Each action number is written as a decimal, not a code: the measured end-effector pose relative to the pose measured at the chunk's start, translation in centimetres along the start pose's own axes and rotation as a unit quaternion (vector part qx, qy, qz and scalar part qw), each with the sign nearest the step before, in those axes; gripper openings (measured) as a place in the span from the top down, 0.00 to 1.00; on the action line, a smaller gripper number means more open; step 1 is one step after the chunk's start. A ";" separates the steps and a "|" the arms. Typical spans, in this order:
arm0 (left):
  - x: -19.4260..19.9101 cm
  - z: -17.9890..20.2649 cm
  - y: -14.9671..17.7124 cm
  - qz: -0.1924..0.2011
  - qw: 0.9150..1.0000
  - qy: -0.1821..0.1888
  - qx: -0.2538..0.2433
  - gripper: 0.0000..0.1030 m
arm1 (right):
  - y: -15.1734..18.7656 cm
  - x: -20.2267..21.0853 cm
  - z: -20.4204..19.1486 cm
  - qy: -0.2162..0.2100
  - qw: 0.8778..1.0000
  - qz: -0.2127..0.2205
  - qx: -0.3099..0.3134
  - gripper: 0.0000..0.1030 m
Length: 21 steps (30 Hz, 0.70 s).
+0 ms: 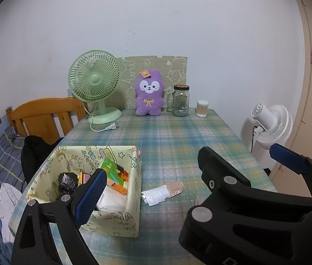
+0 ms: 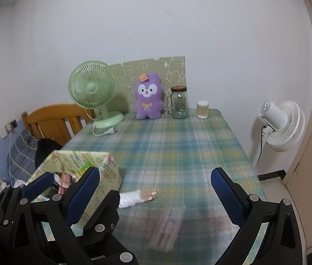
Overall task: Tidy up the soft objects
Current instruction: 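Move both open tools toward the white rolled cloth and clear straw pack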
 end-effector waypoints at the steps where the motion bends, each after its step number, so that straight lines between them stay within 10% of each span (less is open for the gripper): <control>1: -0.2 0.1 0.3 -0.001 1.000 -0.001 0.002 0.07 | 0.3 -0.3 0.2 0.002 1.000 -0.004 0.000 0.01; 21: -4.5 3.0 4.2 -0.070 0.997 0.022 -0.018 0.12 | 4.6 -4.7 3.0 0.005 0.998 -0.064 -0.015 0.01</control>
Point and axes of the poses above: each gripper's, at about its wrist camera, not at the fingertips, and x roughly against the way its jaws point, z to its right, y to its underside, the point moved 4 cm from there along -x, roughly the way its jaws point, and after that the axes turned 9 degrees about -z, right-handed, at the moved point
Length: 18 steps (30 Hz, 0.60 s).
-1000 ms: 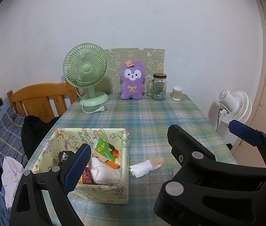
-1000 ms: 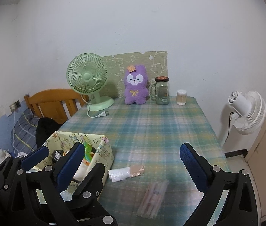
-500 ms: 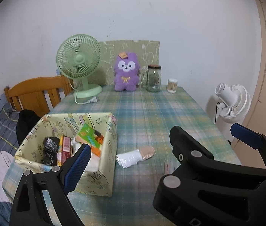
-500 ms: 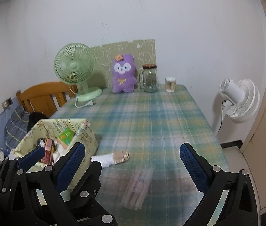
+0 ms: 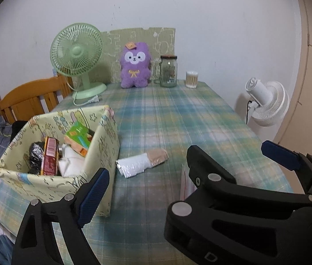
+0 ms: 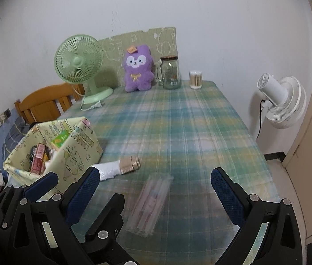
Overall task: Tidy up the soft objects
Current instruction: 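Move both open tools toward the white rolled cloth and clear straw pack, then close the right tool on the clear straw pack and lift it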
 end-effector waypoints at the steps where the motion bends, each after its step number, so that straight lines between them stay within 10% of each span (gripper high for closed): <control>1: -0.2 0.0 0.1 -0.004 1.000 0.000 -0.001 0.13 | 0.2 -0.3 0.0 -0.001 1.000 -0.004 -0.001 0.01; 18: -4.4 -1.0 2.8 -0.061 0.998 -0.006 -0.005 0.38 | 2.9 -5.1 -0.1 0.006 0.997 -0.070 -0.012 0.12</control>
Point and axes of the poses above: each gripper's, at about its wrist camera, not at the fingertips, and x roughly against the way its jaws point, z to its right, y to its underside, the point moved 4 cm from there along -x, roughly the way its jaws point, and after that the axes turned 9 degrees about -z, right-handed, at the moved point
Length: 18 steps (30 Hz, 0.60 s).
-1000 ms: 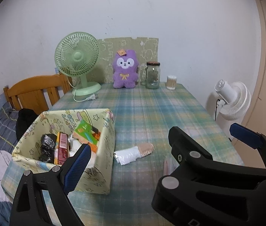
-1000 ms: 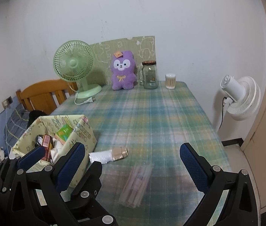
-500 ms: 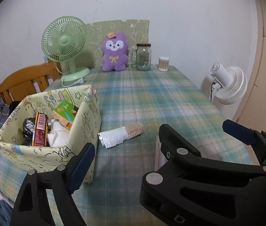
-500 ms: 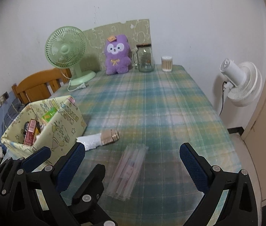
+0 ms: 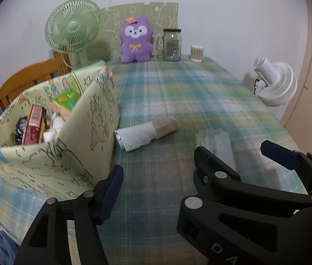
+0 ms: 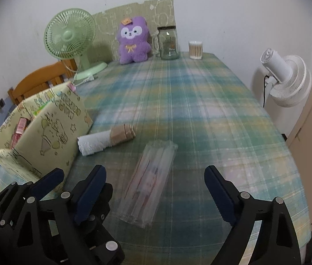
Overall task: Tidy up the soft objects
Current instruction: 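Close the right tool on the clear straw pack and lift it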
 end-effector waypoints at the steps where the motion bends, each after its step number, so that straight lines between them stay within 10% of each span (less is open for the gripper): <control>1: -0.2 0.0 0.1 -0.003 1.000 0.001 0.001 0.39 | 0.1 -0.3 0.0 -0.001 1.000 -0.004 0.000 0.12; 18: -2.7 -0.1 0.0 -0.036 0.999 0.009 0.005 0.47 | -0.3 -3.7 0.0 -0.022 0.999 -0.045 0.015 0.64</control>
Point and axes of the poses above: each gripper's, at about its wrist camera, not at the fingertips, and x roughly against the way its jaws point, z to its right, y to its underside, the point moved 4 cm from there along -x, roughly the way its jaws point, and after that the axes turned 9 degrees about -z, right-handed, at the moved point
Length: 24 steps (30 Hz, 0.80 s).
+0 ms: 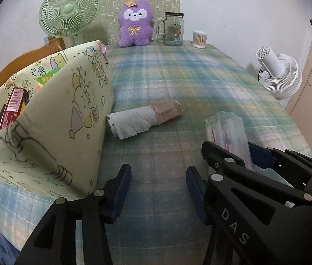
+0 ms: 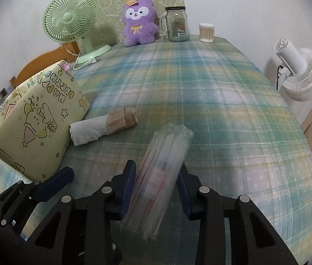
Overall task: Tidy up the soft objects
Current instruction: 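Close the right tool on the clear straw pack and lift it, then lower the left tool over the white rolled cloth while the right holds the straws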
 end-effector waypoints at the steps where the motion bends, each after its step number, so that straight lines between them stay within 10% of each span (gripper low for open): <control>1: 0.0 0.1 -0.1 0.000 1.000 0.000 0.000 0.47 | -0.1 0.0 0.1 -0.001 1.000 0.000 -0.001 0.65; 24: 0.0 2.9 -2.9 0.015 1.000 0.003 0.013 0.14 | -2.9 1.3 3.3 0.011 1.000 0.023 0.010 0.77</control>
Point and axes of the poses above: each gripper's, at about its wrist camera, not at the fingertips, and x roughly against the way its jaws point, z to its right, y to its underside, the point moved 4 cm from there along -x, roughly the way its jaws point, and after that the axes turned 9 degrees about -z, right-handed, at the moved point
